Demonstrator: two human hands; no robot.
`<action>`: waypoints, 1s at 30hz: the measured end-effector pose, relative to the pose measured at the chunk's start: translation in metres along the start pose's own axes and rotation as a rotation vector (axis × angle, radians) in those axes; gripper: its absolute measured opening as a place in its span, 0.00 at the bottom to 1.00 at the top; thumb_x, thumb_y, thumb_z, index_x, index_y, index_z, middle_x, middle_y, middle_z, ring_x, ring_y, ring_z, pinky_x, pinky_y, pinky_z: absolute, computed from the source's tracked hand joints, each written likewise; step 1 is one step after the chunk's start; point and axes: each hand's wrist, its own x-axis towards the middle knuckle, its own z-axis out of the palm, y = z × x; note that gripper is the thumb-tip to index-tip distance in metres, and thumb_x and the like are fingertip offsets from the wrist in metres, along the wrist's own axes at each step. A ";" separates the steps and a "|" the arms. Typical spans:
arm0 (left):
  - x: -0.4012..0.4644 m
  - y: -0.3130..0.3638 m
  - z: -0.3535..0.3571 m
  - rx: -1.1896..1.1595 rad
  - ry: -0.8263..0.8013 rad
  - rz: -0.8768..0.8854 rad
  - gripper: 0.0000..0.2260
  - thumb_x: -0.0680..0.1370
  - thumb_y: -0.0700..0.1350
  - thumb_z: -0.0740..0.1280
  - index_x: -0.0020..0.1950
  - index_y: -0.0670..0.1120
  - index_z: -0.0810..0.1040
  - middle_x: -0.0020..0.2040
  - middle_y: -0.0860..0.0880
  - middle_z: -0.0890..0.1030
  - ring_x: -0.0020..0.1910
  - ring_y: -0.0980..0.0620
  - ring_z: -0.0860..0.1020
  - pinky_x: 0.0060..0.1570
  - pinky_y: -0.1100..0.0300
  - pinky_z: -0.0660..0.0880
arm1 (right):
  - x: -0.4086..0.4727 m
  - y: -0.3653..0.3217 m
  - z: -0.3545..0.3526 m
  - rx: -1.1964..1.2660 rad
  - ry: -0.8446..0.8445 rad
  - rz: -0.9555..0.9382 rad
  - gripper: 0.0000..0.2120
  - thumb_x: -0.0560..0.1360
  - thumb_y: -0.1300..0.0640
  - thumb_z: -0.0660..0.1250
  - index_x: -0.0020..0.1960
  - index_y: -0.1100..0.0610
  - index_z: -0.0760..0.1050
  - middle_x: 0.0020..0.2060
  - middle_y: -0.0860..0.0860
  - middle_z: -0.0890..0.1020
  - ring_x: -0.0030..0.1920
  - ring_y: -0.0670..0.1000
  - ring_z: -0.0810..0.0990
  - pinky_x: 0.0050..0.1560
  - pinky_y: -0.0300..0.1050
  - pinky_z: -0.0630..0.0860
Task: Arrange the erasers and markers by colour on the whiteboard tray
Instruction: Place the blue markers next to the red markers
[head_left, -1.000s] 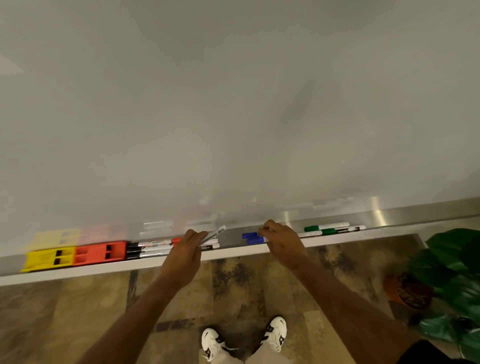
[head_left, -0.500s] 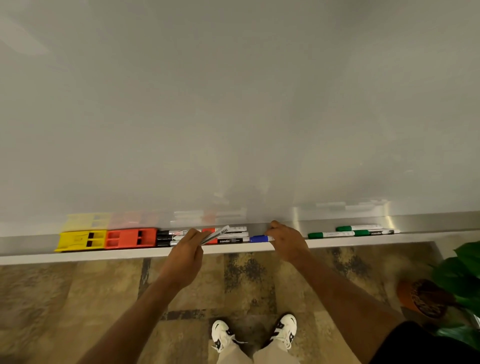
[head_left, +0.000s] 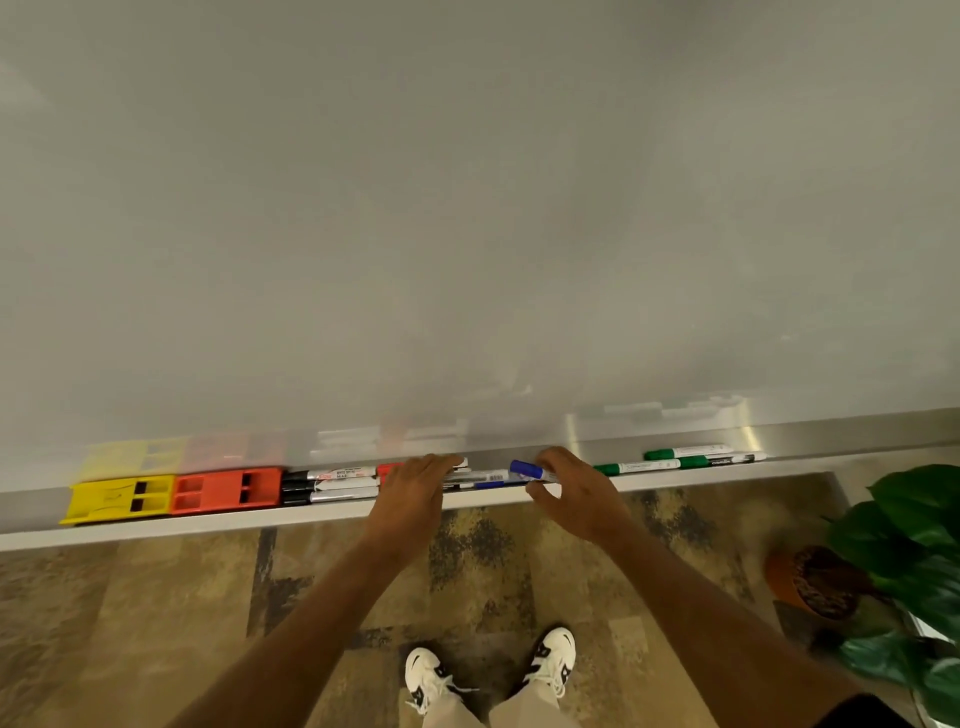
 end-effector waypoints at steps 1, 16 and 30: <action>0.006 0.006 0.008 0.001 -0.021 -0.009 0.17 0.80 0.37 0.59 0.67 0.48 0.73 0.62 0.47 0.79 0.61 0.48 0.73 0.63 0.51 0.68 | -0.005 0.005 -0.004 0.004 0.018 0.015 0.12 0.76 0.43 0.61 0.56 0.46 0.67 0.49 0.44 0.77 0.43 0.45 0.76 0.41 0.40 0.74; 0.055 0.028 0.086 0.047 -0.169 -0.012 0.20 0.72 0.33 0.68 0.62 0.49 0.75 0.60 0.48 0.77 0.60 0.48 0.72 0.62 0.54 0.68 | -0.068 0.063 -0.035 -0.005 0.046 0.080 0.06 0.79 0.51 0.63 0.53 0.51 0.74 0.43 0.46 0.79 0.40 0.45 0.76 0.39 0.39 0.72; 0.052 0.022 0.096 0.286 -0.169 0.061 0.25 0.70 0.37 0.73 0.65 0.52 0.75 0.59 0.50 0.74 0.63 0.46 0.67 0.62 0.49 0.66 | -0.045 0.046 -0.043 0.032 0.135 0.010 0.08 0.78 0.61 0.63 0.56 0.55 0.74 0.48 0.50 0.80 0.43 0.46 0.76 0.42 0.35 0.73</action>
